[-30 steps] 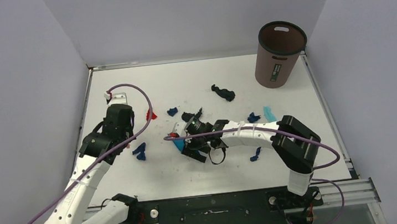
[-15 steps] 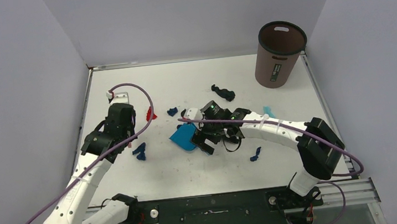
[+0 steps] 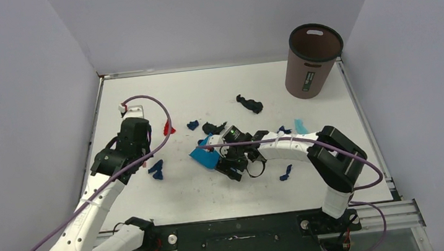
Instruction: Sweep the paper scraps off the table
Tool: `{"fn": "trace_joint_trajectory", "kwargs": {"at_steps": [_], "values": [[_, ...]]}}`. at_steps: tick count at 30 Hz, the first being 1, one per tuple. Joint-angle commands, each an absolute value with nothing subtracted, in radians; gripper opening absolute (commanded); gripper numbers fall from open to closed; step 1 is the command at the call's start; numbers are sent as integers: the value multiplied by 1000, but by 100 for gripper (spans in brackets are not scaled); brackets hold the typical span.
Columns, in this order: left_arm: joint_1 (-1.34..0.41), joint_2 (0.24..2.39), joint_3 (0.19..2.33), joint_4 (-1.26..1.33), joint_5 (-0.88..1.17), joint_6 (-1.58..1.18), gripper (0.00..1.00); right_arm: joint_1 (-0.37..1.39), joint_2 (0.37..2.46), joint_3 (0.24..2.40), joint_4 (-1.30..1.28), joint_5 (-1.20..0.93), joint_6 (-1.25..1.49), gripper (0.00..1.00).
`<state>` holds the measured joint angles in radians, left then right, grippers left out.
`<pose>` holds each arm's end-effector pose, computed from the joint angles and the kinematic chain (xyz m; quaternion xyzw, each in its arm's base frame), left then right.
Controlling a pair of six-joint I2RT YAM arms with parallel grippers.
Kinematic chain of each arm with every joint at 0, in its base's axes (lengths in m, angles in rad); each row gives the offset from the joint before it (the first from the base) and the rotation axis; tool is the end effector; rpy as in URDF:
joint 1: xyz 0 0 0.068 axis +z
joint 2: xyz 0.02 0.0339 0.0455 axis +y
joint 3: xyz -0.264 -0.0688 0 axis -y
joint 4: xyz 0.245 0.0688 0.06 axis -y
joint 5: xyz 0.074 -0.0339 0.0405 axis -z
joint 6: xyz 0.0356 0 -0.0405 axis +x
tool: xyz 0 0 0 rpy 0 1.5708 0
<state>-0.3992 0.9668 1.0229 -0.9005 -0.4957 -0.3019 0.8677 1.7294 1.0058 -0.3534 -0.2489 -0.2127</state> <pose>0.1736 -0.0549 0.3257 -0.0430 0.9094 0.0971 0.4022 0.2109 0.2623 0.1614 -0.5209 0.8096 0.1920 0.1909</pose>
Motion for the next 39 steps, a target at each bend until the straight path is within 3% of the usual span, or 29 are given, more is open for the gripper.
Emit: {"fn": "trace_joint_trajectory", "kwargs": {"at_steps": [1,3,7,12,23,32,34,35,39], "values": [[-390,949,1024,-854,-516,-286,0,878,1754,1012,-289,-238,-212,72],[-389,952,1025,-851,-518,-283,0,884,1772,1015,-288,-248,-222,60],[-389,961,1035,-853,-524,-274,0,883,1783,1027,-305,-268,-238,23],[-402,1019,1067,-867,-506,-217,0,878,1735,1119,-454,-264,-312,6],[-403,1223,1197,-960,-566,-199,0,888,1800,1391,-984,-239,-505,5],[-402,1263,1195,-978,-423,-227,0,916,1832,1361,-987,-239,-484,9],[-401,1249,1190,-977,-429,-228,0,917,1824,1340,-951,-234,-477,16],[-401,1243,1185,-978,-434,-229,0,915,1816,1326,-925,-227,-471,27],[-398,1216,1164,-977,-443,-236,0,870,1734,1206,-774,-270,-490,54]]}}
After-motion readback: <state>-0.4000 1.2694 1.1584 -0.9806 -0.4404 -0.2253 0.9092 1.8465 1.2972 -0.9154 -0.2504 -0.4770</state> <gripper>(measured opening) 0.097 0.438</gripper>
